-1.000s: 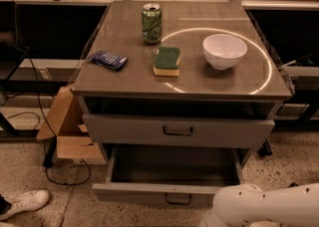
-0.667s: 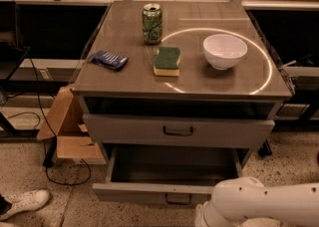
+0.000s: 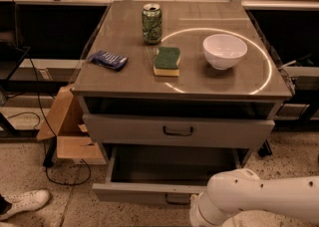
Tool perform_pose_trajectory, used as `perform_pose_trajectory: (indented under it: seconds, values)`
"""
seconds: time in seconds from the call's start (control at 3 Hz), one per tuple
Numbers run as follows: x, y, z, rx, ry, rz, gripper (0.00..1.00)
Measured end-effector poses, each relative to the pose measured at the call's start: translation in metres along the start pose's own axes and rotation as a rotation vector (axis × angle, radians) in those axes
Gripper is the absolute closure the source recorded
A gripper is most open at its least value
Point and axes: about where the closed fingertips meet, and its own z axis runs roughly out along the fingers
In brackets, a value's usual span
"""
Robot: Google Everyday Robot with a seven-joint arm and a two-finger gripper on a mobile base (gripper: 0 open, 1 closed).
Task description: Open middle drawer
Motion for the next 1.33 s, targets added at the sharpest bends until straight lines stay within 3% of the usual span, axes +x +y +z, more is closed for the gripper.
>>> perform_pose_trajectory:
  seconds: [0.33,0.67,1.0,1.33]
  values:
    - [0.003,0.001,0.014,-0.002,-0.004,-0.001,0.00]
    - [-0.005,0.000,0.028,-0.011,-0.009,-0.030,0.00]
    - [-0.030,-0.001,0.030,-0.006,-0.015,-0.090,0.00]
    - [-0.030,-0.001,0.030,-0.006,-0.015,-0.090,0.00]
